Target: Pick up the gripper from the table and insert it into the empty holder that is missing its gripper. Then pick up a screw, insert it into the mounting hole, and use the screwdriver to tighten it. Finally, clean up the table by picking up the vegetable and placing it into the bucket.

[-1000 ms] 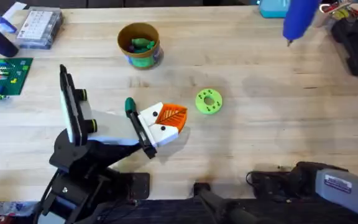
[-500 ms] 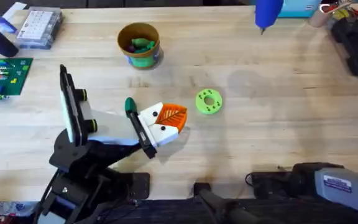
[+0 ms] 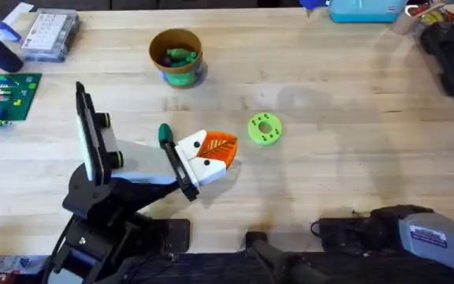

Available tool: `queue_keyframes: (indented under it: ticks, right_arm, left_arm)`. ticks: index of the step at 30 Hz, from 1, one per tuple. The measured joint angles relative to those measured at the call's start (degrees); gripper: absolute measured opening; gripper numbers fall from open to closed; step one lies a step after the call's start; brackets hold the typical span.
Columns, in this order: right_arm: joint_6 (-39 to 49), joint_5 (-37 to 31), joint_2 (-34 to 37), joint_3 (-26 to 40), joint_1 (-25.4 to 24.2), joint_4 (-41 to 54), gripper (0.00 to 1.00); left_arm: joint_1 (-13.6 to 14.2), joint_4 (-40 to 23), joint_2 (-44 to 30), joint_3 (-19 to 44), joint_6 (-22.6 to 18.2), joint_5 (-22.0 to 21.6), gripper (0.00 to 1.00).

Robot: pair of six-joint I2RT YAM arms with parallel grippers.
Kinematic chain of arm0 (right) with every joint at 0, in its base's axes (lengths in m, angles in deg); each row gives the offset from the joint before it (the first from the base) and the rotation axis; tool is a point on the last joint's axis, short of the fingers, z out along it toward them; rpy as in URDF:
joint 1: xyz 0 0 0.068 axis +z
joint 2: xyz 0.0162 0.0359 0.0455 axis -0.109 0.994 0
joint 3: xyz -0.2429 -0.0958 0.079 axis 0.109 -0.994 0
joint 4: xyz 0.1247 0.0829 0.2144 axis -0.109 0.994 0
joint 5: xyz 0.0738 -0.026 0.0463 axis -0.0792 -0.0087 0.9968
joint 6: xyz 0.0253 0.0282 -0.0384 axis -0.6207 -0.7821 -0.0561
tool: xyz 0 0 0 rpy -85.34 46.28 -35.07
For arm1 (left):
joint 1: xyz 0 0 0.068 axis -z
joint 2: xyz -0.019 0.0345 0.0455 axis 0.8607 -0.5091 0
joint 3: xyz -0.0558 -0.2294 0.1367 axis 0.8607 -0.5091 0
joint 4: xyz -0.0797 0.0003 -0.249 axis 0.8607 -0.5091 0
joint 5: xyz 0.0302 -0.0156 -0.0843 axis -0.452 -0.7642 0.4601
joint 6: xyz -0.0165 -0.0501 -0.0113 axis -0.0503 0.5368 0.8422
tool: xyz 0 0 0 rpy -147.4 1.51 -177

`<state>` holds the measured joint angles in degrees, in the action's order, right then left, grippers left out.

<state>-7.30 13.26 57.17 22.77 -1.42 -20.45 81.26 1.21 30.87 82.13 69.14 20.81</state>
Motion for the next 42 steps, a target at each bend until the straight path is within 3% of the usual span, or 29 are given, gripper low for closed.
queue_keyframes:
  ticks: [5,8,13,20,27,42]
  right_arm:
    - [-12.1,-0.2,-2.6,-11.6,2.2,-21.8,0.062]
    - [-20.0,-0.1,-3.7,-16.7,3.5,-29.9,0.062]
    - [-30.5,-0.1,-5.2,-21.2,5.5,-34.6,0.062]
    - [-37.4,0.0,-5.4,-24.9,10.4,-39.3,0.062]
    - [-47.8,0.1,-5.6,-34.3,12.2,-60.1,0.061]
    - [-53.9,-0.8,-5.6,-38.4,22.1,-61.1,0.06]
  left_arm:
    - [0.0,0.0,0.0,0.0,0.0,0.0,0.013]
    - [0.0,0.0,0.0,0.0,0.0,0.0,0.013]
    - [0.0,0.0,0.0,0.0,0.0,0.0,0.013]
    - [0.0,0.0,0.0,0.0,0.0,0.0,0.013]
    - [0.0,0.0,0.0,0.0,0.0,0.0,0.013]
    - [0.0,0.0,0.0,0.0,0.0,0.0,0.013]
